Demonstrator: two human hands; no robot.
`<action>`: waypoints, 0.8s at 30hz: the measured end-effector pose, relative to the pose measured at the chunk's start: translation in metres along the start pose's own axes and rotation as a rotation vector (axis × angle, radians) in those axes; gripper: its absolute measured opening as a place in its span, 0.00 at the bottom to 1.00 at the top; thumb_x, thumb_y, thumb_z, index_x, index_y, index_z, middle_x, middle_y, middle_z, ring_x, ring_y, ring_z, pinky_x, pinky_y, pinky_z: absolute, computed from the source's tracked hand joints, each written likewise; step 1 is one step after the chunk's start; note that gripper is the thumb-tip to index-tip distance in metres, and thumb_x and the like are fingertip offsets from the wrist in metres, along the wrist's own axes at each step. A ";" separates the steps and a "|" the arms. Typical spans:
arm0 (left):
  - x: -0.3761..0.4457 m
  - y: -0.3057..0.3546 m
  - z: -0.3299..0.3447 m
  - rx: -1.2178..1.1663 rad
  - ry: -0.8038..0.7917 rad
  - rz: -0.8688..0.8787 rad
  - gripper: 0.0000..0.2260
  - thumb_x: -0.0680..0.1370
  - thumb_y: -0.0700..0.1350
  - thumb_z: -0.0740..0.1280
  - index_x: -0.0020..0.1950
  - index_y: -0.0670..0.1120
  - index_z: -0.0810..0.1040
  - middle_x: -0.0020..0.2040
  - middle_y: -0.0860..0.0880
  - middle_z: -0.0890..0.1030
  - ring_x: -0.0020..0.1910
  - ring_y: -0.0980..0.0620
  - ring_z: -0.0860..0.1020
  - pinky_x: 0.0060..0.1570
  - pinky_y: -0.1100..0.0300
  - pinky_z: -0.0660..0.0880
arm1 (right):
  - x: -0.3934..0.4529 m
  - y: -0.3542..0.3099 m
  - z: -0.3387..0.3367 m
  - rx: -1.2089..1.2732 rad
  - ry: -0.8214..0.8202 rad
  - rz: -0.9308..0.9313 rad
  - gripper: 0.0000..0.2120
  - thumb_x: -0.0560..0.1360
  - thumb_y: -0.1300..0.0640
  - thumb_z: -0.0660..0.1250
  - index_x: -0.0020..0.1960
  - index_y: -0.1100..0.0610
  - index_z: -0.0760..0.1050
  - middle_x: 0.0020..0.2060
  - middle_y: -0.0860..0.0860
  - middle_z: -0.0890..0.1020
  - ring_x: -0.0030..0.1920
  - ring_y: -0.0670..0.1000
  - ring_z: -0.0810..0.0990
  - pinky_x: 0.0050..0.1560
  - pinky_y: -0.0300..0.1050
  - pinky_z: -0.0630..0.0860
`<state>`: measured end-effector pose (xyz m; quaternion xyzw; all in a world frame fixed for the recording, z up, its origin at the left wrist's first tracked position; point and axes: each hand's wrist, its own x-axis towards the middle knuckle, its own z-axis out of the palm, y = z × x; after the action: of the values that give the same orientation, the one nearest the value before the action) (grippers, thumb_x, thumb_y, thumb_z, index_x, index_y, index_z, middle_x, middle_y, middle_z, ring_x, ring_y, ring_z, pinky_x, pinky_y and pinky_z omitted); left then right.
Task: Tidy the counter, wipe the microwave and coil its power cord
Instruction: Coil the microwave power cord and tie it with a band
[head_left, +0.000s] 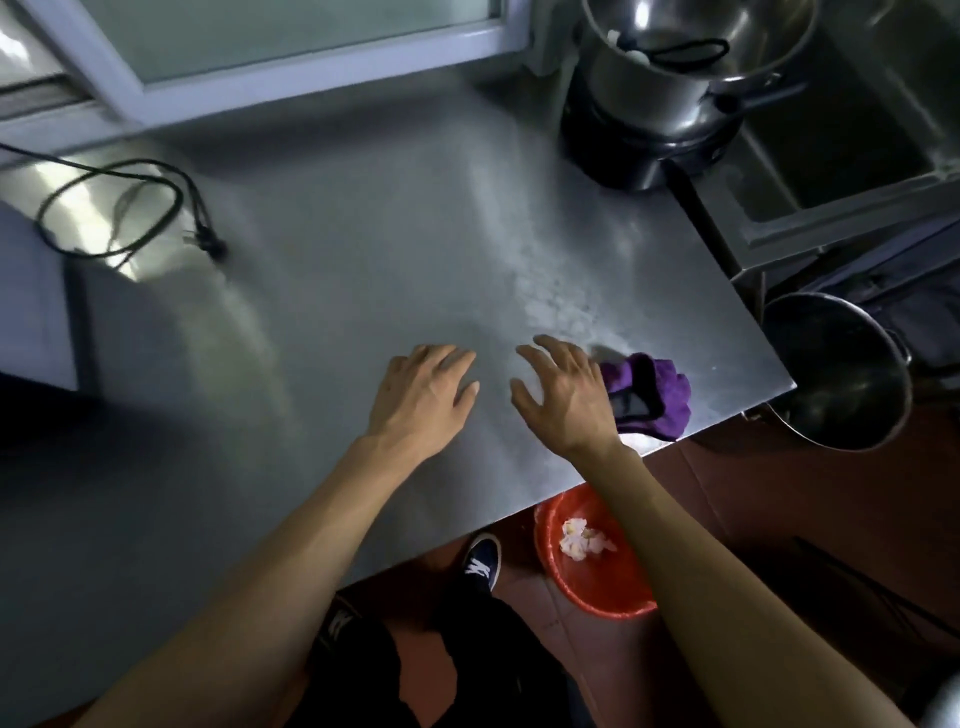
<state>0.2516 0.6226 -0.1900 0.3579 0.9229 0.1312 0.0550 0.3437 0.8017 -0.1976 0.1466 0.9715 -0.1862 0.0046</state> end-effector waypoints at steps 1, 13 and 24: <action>-0.008 -0.016 -0.009 0.010 0.005 -0.030 0.19 0.80 0.52 0.63 0.69 0.47 0.76 0.64 0.49 0.79 0.63 0.44 0.76 0.57 0.46 0.74 | 0.005 -0.018 0.002 -0.006 -0.006 -0.031 0.23 0.79 0.44 0.62 0.70 0.52 0.71 0.71 0.54 0.73 0.71 0.59 0.69 0.67 0.60 0.69; -0.144 -0.207 -0.123 -0.017 0.175 -0.311 0.18 0.78 0.51 0.68 0.65 0.46 0.78 0.59 0.46 0.82 0.59 0.41 0.78 0.53 0.45 0.77 | 0.031 -0.255 0.043 0.052 -0.093 -0.238 0.16 0.80 0.51 0.65 0.65 0.54 0.78 0.66 0.54 0.78 0.67 0.58 0.73 0.65 0.55 0.71; -0.191 -0.291 -0.179 -0.128 0.197 -0.371 0.20 0.81 0.51 0.64 0.71 0.46 0.74 0.65 0.46 0.79 0.65 0.44 0.75 0.59 0.44 0.75 | 0.048 -0.376 0.059 0.158 -0.144 -0.234 0.15 0.81 0.50 0.63 0.64 0.54 0.78 0.62 0.52 0.81 0.64 0.55 0.76 0.64 0.54 0.74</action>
<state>0.1697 0.2506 -0.0988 0.1632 0.9636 0.2115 0.0101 0.1870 0.4599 -0.1195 0.0186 0.9614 -0.2714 0.0410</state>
